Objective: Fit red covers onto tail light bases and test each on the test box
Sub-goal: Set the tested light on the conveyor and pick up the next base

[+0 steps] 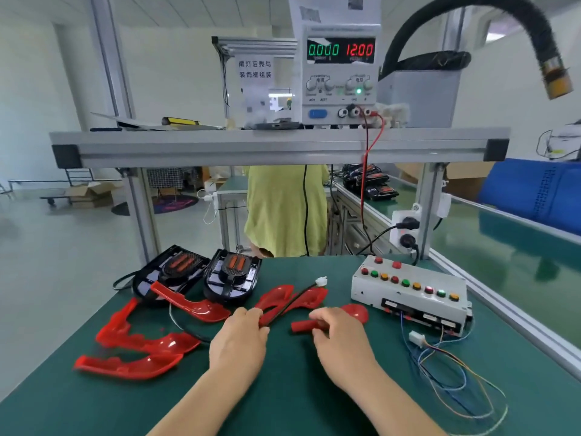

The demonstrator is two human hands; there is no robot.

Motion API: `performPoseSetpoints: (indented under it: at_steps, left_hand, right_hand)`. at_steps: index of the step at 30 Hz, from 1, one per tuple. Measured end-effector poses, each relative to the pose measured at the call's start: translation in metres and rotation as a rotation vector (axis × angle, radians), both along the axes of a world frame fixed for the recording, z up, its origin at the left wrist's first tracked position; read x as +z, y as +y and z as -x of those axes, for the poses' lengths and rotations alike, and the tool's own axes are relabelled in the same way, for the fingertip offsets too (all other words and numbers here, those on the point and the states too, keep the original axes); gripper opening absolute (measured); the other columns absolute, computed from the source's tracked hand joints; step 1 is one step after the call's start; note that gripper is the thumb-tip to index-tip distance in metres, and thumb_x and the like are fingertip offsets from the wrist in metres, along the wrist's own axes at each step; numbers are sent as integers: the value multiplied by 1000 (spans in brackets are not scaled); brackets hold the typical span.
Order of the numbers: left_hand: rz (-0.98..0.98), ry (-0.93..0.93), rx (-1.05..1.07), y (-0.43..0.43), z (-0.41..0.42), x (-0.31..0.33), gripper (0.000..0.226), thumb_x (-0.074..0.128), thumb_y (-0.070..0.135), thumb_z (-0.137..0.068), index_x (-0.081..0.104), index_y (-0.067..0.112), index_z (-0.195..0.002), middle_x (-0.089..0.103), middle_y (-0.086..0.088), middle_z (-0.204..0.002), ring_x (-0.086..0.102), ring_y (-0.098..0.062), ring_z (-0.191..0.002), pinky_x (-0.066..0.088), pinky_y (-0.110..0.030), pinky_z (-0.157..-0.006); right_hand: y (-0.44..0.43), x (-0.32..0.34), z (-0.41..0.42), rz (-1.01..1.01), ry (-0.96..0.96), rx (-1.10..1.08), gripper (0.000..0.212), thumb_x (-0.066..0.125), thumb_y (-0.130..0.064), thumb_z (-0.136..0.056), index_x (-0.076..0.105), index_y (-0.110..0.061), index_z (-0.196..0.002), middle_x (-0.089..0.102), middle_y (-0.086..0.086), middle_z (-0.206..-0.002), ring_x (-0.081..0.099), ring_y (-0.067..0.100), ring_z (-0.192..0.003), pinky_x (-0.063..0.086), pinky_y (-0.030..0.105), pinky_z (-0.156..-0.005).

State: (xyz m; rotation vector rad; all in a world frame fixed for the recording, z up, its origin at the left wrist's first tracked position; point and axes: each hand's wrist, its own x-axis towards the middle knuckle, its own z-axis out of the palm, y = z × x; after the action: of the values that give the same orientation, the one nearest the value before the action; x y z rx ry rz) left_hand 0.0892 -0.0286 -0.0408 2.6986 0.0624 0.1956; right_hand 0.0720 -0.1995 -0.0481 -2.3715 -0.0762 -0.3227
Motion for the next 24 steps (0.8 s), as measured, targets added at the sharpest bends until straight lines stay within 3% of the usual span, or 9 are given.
performPoseSetpoints:
  at_steps: [4,8,12,15,16,19,21,24]
  left_hand:
    - [-12,-48,-13,3,1,4,30,49,32,-102,54,28,-130,58,6,-117,58,-19,-109,47,-35,-90]
    - [-72,-146,-42,12,7,20,24,46,29,-103,62,25,-121,56,4,-112,58,-20,-104,48,-35,-87]
    - [-55,-209,-29,33,10,36,25,45,25,-103,63,26,-121,57,5,-111,61,-21,-99,50,-34,-84]
    - [48,-242,-148,61,11,47,33,49,18,-102,62,30,-130,61,0,-120,62,-18,-98,48,-24,-77]
    - [89,-239,-178,71,11,51,33,49,17,-102,65,33,-125,62,0,-115,62,-18,-90,49,-23,-72]
    - [93,-208,-97,108,5,58,49,55,12,-99,65,58,-87,56,2,-86,60,-24,-67,51,-43,-65]
    - [82,-178,-27,130,-2,58,58,60,7,-95,63,58,-69,57,-2,-86,61,-28,-79,50,-42,-74]
    - [87,-112,96,160,-7,56,57,59,-4,-90,64,45,-60,66,-13,-95,63,-31,-89,49,-37,-80]
  right_hand:
    - [-12,-6,-6,191,-28,27,38,54,-17,-96,54,-25,-133,48,-11,-139,38,10,-132,31,21,-107]
    - [-14,-9,-9,389,38,63,50,49,-26,-99,38,-27,-148,31,-12,-156,18,14,-148,18,29,-120]
    - [-15,-12,-7,376,71,69,54,49,-30,-100,32,-29,-151,24,-13,-160,9,12,-151,13,31,-122]
    - [-15,-12,-6,381,56,82,55,48,-30,-100,30,-27,-152,23,-12,-160,7,13,-151,11,27,-121]
    - [-16,-12,-6,382,55,87,55,47,-30,-100,30,-27,-152,23,-11,-160,7,13,-151,10,26,-120]
    - [-16,-12,-5,363,61,96,55,47,-29,-101,29,-27,-153,22,-12,-160,5,12,-151,8,25,-120]
    - [-16,-11,-4,349,65,95,55,47,-28,-101,29,-27,-152,21,-12,-160,4,12,-151,9,26,-120]
    - [-14,-11,-3,335,46,103,52,47,-28,-101,32,-27,-151,25,-13,-159,7,11,-151,7,24,-119]
